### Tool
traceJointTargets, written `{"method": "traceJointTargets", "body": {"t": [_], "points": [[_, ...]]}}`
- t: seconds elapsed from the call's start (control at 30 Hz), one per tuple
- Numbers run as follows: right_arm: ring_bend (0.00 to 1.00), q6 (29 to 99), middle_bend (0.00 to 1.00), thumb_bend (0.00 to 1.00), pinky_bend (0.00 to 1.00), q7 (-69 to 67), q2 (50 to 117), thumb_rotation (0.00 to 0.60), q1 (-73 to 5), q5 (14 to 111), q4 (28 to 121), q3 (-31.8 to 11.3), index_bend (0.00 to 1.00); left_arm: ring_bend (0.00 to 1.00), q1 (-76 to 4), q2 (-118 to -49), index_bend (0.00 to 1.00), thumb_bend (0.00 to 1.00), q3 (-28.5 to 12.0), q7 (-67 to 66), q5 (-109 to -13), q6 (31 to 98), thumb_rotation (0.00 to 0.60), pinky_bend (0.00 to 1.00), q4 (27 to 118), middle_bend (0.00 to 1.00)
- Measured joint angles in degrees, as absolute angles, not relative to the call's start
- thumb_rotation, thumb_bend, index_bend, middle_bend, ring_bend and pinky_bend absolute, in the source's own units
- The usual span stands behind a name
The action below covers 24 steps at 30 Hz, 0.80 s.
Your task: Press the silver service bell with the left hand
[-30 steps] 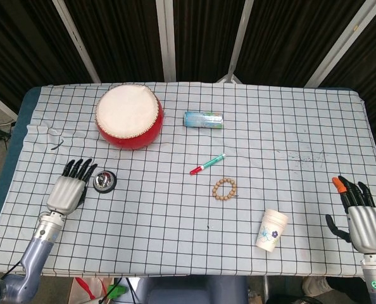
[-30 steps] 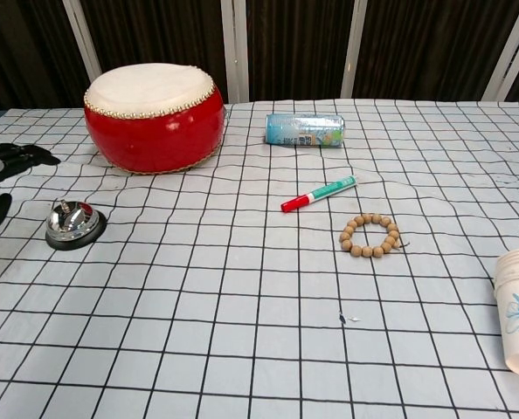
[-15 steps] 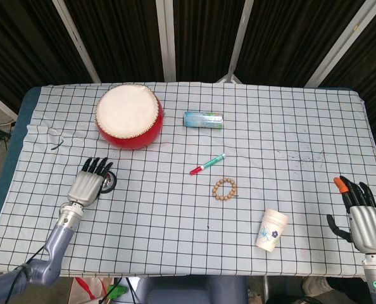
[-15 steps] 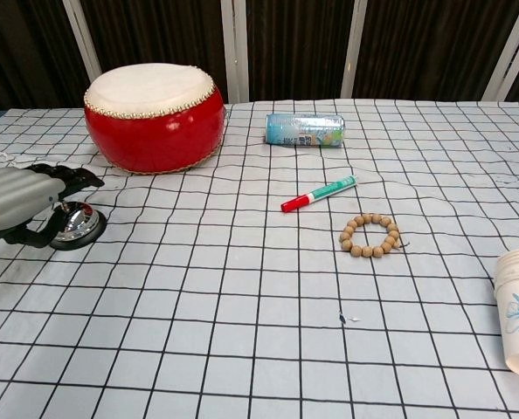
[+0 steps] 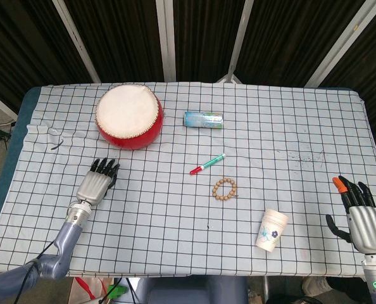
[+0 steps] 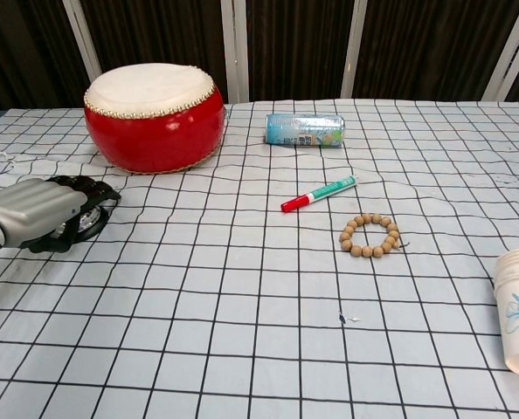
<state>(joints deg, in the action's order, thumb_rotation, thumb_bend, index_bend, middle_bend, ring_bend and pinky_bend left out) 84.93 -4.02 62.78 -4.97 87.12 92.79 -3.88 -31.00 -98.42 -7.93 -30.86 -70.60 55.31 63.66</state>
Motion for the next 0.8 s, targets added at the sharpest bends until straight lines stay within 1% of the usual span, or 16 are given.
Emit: {"method": "traceJointTargets", "body": {"t": [0.2,0.37,0.47,0.57,0.7,0.77,0.8], "points": [[0.12,85.3,0.08,0.4,0.04,-4.06,62.73,0.6,-4.88,87.46,92.94,-3.83,0.04,0.0,-30.84,-98.99,0.0,1.0,-7.06,-30.09,-70.54,56.07,0.6,0.0,62.21,0.0],[0.12,85.29,0.08,0.4,0.04,-4.04,62.84,0.6,-4.92,87.56,92.89,-3.82,0.04,0.0,-30.65,-97.22,0.0,1.0,-7.77,-30.06,-71.74,59.76,0.6,0.0,65.55,0.0],[0.12,85.04,0.08,0.4,0.04,-3.98,62.94,0.6,-5.08,87.64,92.83,-3.77,0.04,0.0,-30.06,-94.51,0.0,1.0,-8.54,-30.58,-72.88,63.54,0.6,0.0,71.07,0.0],[0.12,84.95,0.08,0.4,0.04,-4.12,62.97,0.6,-5.16,87.77,92.8,-3.71,0.04,0.0,-28.8,-90.37,0.0,1.0,-9.18,-31.59,-74.25,68.04,0.6,0.0,79.25,0.0],[0.12,85.15,0.08,0.4,0.04,-4.51,62.82,0.6,-5.1,88.04,92.96,-3.64,0.04,0.0,-25.15,-81.98,0.0,1.0,-8.94,-33.02,-76.84,75.3,0.6,0.0,93.51,0.0],[0.12,85.48,0.08,0.4,0.04,-4.67,62.7,0.6,-5.03,88.36,93.11,-3.61,0.04,0.0,-22.65,-77.57,0.0,1.0,-8.01,-33.47,-78.07,78.59,0.6,0.0,99.41,0.0],[0.12,85.66,0.08,0.4,0.04,-4.74,62.64,0.6,-4.98,88.56,93.21,-3.57,0.04,0.0,-20.49,-74.57,0.0,1.0,-6.86,-33.57,-78.96,80.69,0.6,0.0,102.78,0.0]]}}
